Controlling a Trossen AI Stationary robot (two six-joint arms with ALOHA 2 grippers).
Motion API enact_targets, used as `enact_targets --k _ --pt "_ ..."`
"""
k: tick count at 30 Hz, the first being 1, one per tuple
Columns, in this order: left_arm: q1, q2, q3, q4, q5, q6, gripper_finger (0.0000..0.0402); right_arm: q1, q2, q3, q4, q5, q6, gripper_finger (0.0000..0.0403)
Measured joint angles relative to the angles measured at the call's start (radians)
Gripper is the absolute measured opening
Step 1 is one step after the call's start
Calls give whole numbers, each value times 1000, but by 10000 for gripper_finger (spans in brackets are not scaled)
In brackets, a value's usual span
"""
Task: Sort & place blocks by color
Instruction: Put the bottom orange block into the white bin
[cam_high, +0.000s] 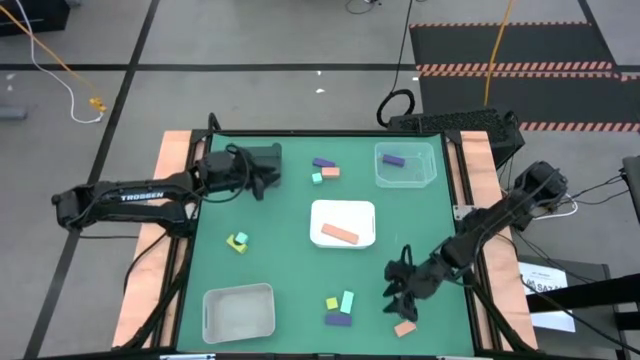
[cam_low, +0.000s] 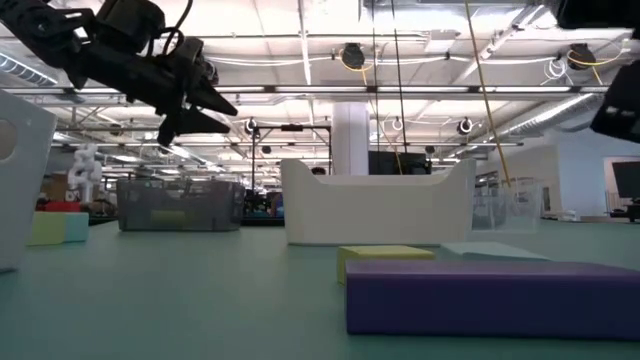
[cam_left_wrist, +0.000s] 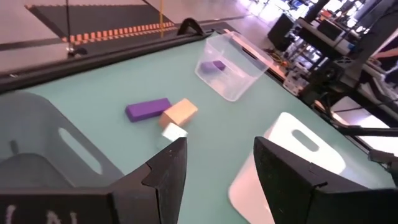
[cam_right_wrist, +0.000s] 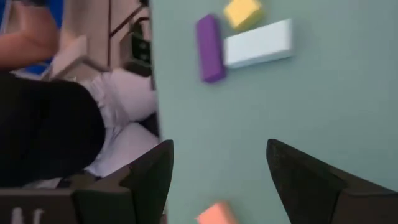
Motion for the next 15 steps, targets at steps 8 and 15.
enact_targets --k 8,15 --pt "-110 0 0 0 0 -51 189 83 139 157 -74 1 -82 249" --pt "-189 0 0 11 -3 -71 189 149 277 372 -495 6 -239 249"
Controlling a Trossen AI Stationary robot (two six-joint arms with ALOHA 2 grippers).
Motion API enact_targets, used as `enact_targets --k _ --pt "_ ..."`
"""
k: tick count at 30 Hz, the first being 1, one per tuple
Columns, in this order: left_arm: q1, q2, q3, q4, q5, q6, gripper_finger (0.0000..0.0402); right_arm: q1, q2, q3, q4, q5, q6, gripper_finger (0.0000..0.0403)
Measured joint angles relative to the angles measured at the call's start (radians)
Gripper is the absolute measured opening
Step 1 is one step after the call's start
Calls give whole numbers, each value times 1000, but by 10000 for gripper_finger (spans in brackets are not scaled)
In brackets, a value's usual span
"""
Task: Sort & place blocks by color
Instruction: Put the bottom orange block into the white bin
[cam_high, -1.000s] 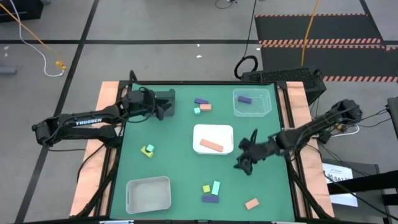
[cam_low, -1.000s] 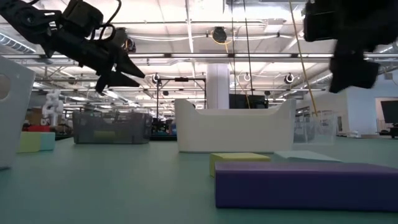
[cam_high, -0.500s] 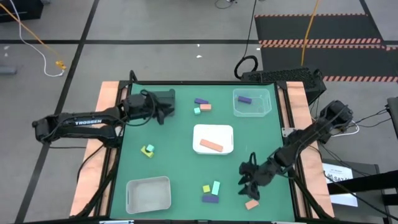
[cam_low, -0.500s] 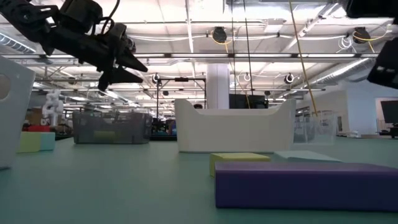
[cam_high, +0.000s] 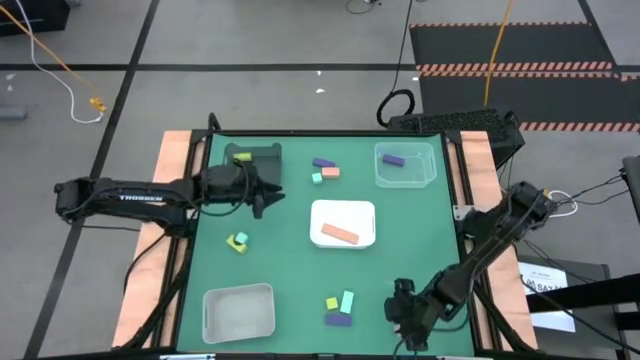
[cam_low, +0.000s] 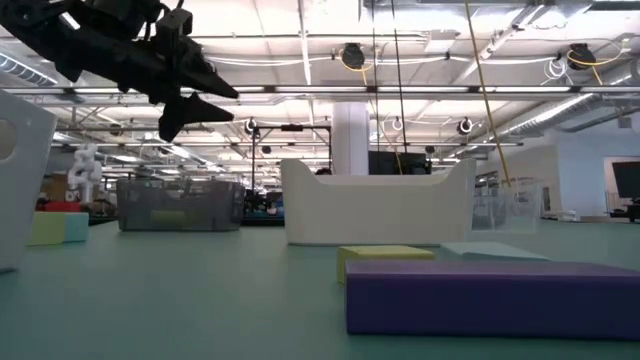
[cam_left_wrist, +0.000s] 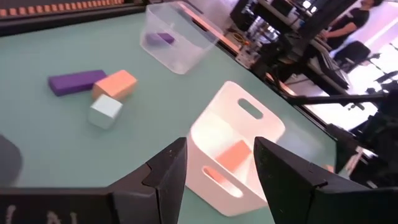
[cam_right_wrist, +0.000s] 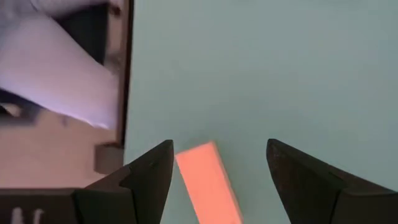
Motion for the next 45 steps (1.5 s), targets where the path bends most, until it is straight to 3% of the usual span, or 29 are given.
enact_targets --k 17,32,45 --pt "-58 0 0 0 -12 2 189 59 47 54 -52 -5 -10 249" --pt "-105 0 0 0 -64 -3 189 85 46 40 -67 49 -231 249" --pt "-123 0 0 -1 -68 1 189 110 111 39 -21 37 -240 249"
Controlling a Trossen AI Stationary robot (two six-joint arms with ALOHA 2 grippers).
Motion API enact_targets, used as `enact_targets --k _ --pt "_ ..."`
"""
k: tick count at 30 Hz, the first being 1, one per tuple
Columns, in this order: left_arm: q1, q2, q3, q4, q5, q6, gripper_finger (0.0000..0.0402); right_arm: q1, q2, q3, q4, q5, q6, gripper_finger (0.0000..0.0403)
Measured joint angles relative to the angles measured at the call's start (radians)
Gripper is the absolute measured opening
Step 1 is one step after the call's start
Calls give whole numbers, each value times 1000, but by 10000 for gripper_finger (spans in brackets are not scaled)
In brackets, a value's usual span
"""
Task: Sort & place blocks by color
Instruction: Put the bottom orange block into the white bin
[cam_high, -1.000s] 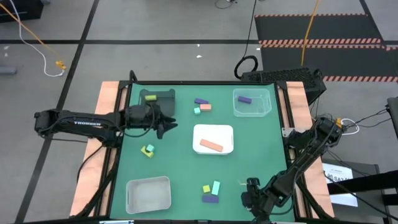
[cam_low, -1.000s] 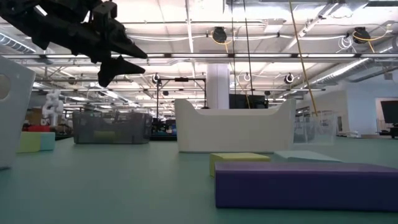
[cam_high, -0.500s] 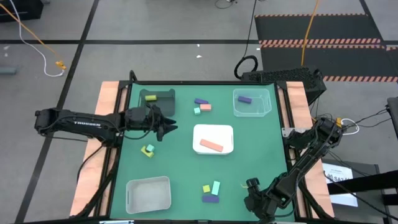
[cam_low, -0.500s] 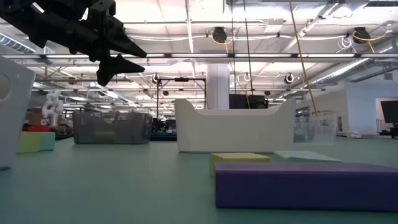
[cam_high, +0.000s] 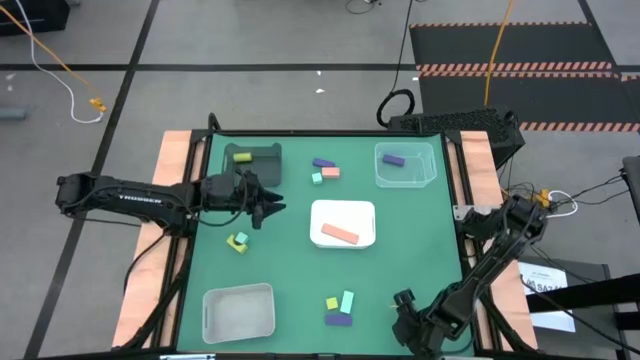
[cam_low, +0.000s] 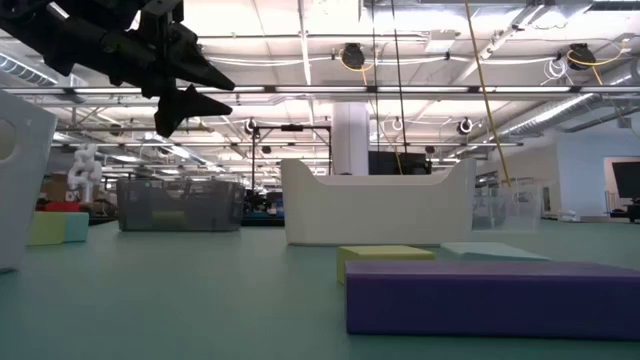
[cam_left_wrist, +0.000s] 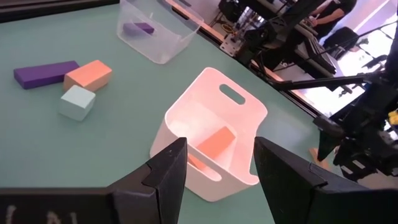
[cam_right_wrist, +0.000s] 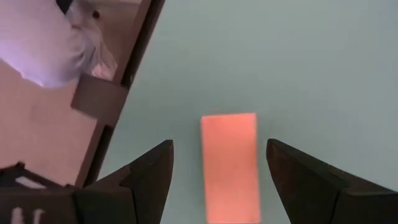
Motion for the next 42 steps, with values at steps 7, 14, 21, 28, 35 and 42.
enact_targets --k 7,14,21,28,35,42 --pt "0 0 0 -1 -2 -1 189 2 45 1 0 -13 0 248" --pt "0 0 0 -3 -2 -1 189 2 47 2 -19 18 3 184" --pt "0 0 0 -3 -2 -7 189 -6 46 2 -21 13 48 108" --pt "0 0 0 10 -2 36 189 -47 -18 -3 -31 49 85 108" --pt "1 0 0 141 -2 186 189 -130 -186 -3 -57 357 -15 108" --pt "18 0 1 318 -2 288 189 -280 -381 -2 -67 716 -226 108"
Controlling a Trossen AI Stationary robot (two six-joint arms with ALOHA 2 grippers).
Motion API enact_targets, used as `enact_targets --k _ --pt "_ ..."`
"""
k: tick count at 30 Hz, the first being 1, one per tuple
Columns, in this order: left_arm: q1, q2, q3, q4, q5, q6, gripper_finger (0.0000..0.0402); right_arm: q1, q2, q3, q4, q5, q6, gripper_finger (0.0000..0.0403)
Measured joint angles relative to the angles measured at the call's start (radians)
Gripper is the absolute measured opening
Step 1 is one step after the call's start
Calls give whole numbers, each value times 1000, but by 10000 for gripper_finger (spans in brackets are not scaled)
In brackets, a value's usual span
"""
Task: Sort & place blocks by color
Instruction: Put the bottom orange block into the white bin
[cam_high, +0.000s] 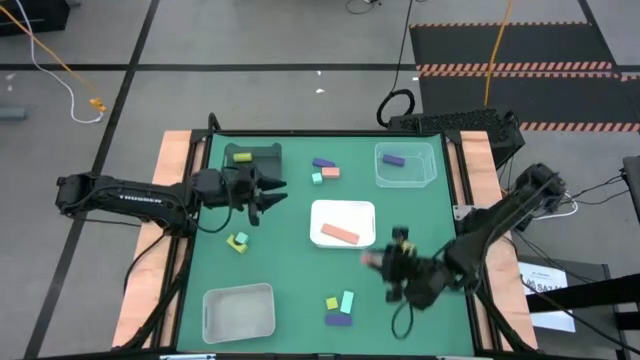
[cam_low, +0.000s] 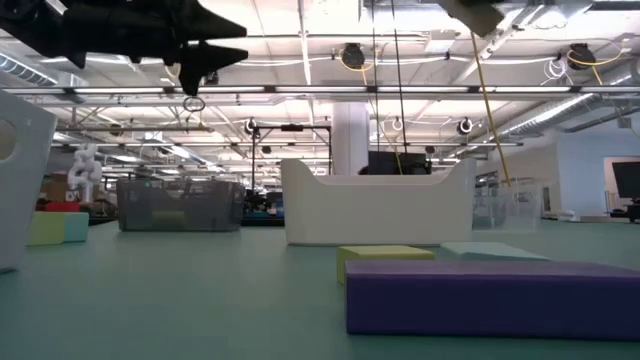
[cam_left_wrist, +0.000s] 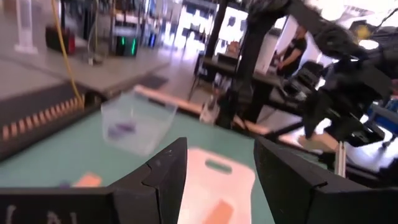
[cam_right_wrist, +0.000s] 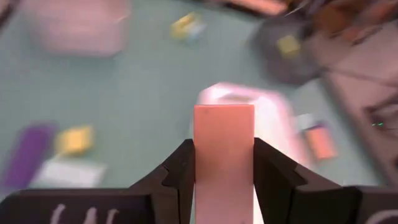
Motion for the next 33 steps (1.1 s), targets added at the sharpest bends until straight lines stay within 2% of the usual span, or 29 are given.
enact_targets --k 3,9,15,18,21,27,33 --pt "10 0 0 41 0 31 189 -78 -76 1 4 79 -106 108" --pt "20 0 0 59 -1 63 189 -251 -143 1 103 86 -275 108" --pt "20 0 0 85 -1 105 189 -407 -111 -117 440 67 -405 108" --pt "20 0 0 85 -1 99 189 -466 -102 -195 589 -23 -396 108" --pt "19 0 0 64 -1 101 189 -500 -93 -259 731 -121 -383 108" --pt "19 0 0 45 -1 107 189 -519 -76 -363 1022 -161 -426 108" --pt "19 0 0 34 -1 108 189 -519 -76 -393 1076 -162 -397 108"
